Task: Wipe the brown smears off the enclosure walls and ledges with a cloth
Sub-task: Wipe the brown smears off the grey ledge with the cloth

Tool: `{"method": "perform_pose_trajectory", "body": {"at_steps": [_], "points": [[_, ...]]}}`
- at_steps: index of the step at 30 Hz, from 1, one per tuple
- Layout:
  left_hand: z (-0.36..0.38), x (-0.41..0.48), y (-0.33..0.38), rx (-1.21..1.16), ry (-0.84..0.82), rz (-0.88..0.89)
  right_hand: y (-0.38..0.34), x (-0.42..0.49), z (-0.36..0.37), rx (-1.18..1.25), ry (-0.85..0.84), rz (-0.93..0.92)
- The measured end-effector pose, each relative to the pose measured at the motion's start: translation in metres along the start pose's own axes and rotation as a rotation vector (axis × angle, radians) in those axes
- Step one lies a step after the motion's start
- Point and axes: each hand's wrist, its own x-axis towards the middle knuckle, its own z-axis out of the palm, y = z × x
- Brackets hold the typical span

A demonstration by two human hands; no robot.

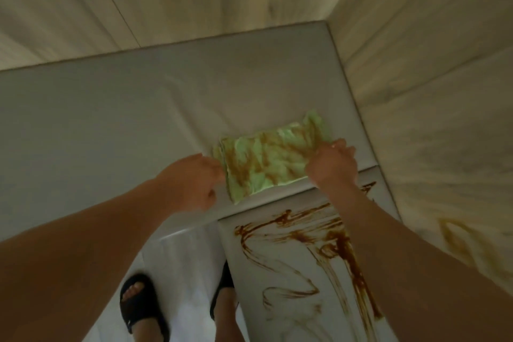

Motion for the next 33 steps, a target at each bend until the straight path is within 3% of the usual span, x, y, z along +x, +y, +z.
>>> {"method": "perform_pose_trajectory", "body": {"at_steps": [4, 8, 13, 17, 22, 24, 28, 30, 33], "points": [[0.014, 0.01, -0.005, -0.152, 0.252, -0.161, -0.049, -0.011, 0.027, 0.15, 0.23, -0.075], [0.013, 0.021, -0.013, -0.152, 0.337, -0.278, -0.095, -0.002, 0.061, 0.31, 0.123, -0.033], [0.019, 0.037, -0.02, -0.127, 0.389, -0.301, -0.048, 0.043, 0.08, 0.182, 0.233, -0.015], [0.017, 0.045, -0.029, -0.14, 0.427, -0.297, -0.001, 0.083, 0.063, 0.158, 0.264, 0.126], [0.012, 0.043, -0.049, -0.177, 0.462, -0.392, -0.043, 0.079, 0.063, 0.263, 0.279, 0.242], [0.01, 0.043, -0.056, -0.152, 0.451, -0.416, -0.072, 0.069, 0.066, 0.13, 0.28, 0.062], [0.005, 0.04, -0.061, -0.079, 0.396, -0.399, -0.078, 0.06, 0.066, -0.115, 0.259, -0.572], [0.0, 0.041, -0.06, -0.09, 0.388, -0.417, -0.065, 0.062, 0.058, -0.127, 0.26, -0.592], [-0.011, 0.048, -0.058, -0.146, 0.41, -0.464, -0.074, 0.05, 0.056, 0.105, 0.343, -0.328]]}}
